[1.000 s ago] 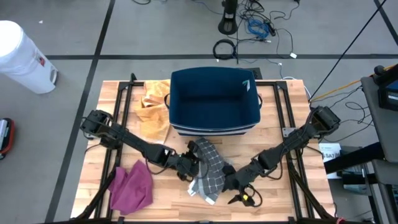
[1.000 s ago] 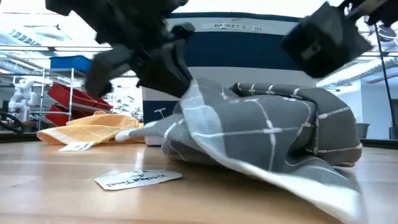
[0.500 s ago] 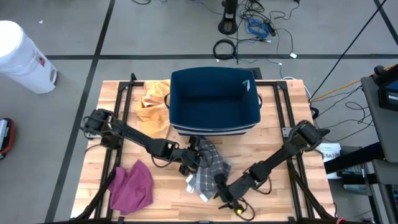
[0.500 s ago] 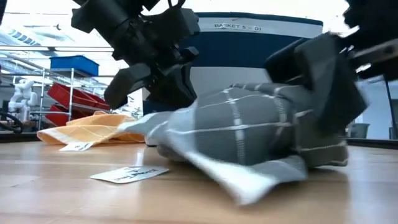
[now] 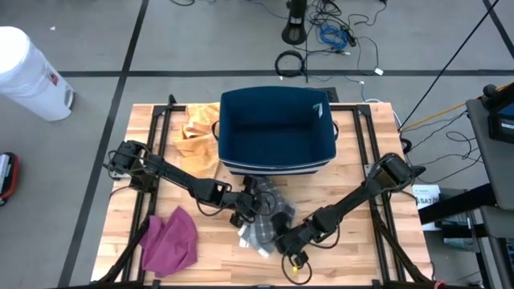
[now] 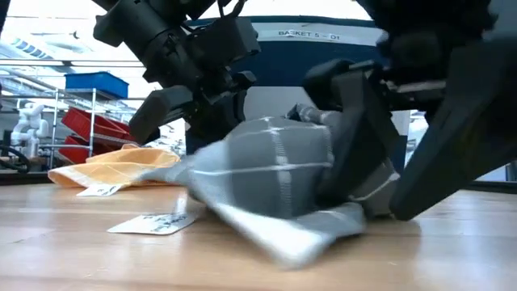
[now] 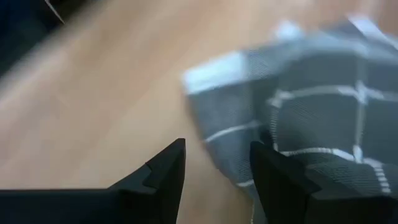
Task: Fold towel
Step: Fold the gray patterned towel
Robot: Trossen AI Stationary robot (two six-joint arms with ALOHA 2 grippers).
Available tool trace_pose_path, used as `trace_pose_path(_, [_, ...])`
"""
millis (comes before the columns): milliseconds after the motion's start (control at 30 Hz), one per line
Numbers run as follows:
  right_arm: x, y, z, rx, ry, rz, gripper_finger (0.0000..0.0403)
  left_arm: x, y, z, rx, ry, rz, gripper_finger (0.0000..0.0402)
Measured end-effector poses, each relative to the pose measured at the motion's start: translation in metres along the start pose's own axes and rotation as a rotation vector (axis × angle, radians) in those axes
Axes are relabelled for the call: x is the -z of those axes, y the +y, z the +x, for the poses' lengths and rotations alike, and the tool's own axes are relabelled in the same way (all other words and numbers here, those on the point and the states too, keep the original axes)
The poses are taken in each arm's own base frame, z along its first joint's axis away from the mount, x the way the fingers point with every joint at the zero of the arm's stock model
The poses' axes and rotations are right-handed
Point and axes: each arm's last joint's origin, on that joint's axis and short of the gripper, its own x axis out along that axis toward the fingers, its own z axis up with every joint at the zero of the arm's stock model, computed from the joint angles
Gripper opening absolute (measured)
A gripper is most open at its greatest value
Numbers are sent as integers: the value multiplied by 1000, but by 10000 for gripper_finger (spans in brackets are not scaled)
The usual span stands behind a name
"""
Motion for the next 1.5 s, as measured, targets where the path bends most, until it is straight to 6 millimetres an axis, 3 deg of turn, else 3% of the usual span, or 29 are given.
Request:
trace_pose_path(67, [-1,2,-7,24,16,-5,166,1,0,0,5,14,-2,3])
trace_pose_path(267, [-32,13,-14,7,-292,-154,166,4,7,2,-10,26,-37,3])
trace_pose_path(600, [-17,9,16,32,-246,-241,166,7,10,3,-14,44,-73,2])
trace_pose_path(867, [-17,4,42,84,-132,-345,164,7,10,3,2,34,-83,2])
trace_pose_path(967, [-19,1,47,80,-102,-341,147,7,10,3,5,33,-83,2])
trace_pose_path(1067, [-18,-2,49,74,-88,-320,105,7,10,3,9,33,-83,2])
trace_pose_path(1200, [-20,-3,38,74,-64,-321,16,8,9,3,14,50,-74,2])
trace_pose_path(1333, [-34,2,11,89,-101,-272,3,10,9,2,3,70,-62,2])
trace_pose_path(1500, [-51,15,-41,96,-138,-226,1,5,10,0,8,85,-36,2])
